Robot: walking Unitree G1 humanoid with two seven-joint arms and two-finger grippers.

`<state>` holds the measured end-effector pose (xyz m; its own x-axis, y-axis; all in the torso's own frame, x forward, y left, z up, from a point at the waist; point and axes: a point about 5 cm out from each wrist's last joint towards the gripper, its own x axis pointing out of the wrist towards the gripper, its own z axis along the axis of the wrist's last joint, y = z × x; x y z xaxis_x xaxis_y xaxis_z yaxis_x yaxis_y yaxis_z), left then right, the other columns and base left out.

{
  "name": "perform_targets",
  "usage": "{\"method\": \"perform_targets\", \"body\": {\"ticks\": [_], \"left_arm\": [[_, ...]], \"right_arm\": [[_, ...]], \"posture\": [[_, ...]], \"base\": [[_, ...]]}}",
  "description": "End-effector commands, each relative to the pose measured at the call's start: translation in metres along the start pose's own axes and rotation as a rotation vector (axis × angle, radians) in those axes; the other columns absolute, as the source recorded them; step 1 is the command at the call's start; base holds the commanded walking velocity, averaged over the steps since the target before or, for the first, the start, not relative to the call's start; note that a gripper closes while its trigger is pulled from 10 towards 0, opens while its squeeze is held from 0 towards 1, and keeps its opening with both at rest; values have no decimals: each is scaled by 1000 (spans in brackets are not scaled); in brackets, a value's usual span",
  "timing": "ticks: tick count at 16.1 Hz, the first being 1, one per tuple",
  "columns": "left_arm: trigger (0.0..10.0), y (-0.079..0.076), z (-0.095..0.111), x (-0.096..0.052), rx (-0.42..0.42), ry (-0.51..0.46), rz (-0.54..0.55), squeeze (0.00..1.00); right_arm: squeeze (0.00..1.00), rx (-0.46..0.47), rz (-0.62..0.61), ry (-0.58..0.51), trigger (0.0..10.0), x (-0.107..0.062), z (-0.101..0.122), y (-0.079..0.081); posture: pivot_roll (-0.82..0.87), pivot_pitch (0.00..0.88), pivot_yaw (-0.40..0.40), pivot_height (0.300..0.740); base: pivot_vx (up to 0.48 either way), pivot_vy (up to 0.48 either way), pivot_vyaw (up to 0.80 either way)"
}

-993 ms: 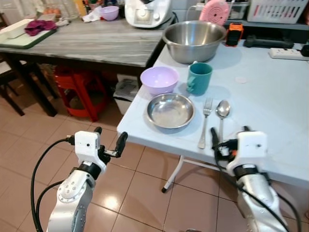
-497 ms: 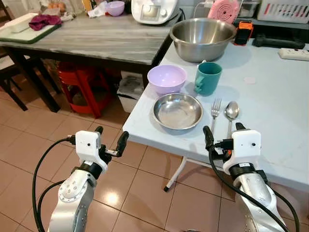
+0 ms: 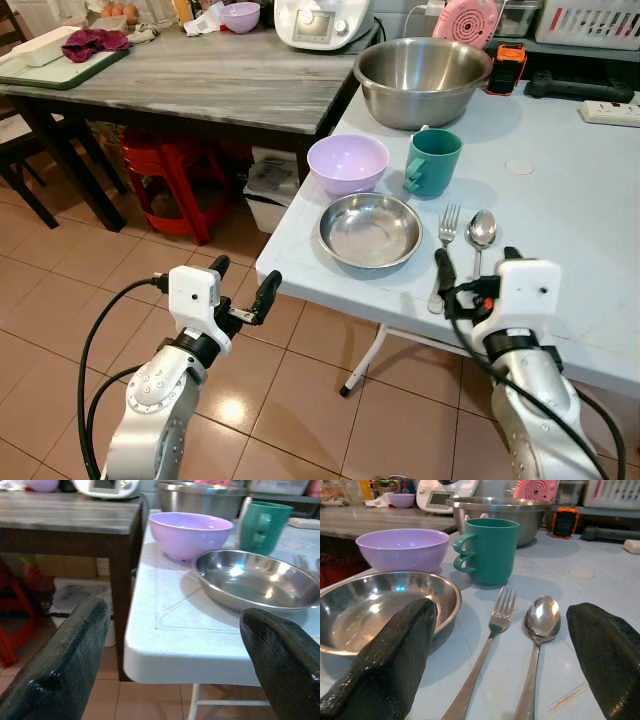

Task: Setting the table

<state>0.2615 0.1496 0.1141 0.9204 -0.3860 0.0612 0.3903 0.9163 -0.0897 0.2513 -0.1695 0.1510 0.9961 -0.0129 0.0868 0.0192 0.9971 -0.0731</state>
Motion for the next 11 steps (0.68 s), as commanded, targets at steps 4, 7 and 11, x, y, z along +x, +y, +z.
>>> {"method": "perform_targets", "body": {"ticks": [4,7,11], "left_arm": [[10000,-2,0,-5,61,26,-113,0],[10000,2,5,-4,70,24,-119,0],[10000,-10,2,-14,118,60,-231,0]], "right_arm": [[0,74,49,26,10000,11,3,6],[0,68,99,16,10000,13,6,11],[0,136,109,46,10000,22,7,12]], "posture": [[-198,138,68,740],[-193,159,74,740],[-182,191,82,740]], "base": [[0,0,0],[0,0,0],[0,0,0]]}}
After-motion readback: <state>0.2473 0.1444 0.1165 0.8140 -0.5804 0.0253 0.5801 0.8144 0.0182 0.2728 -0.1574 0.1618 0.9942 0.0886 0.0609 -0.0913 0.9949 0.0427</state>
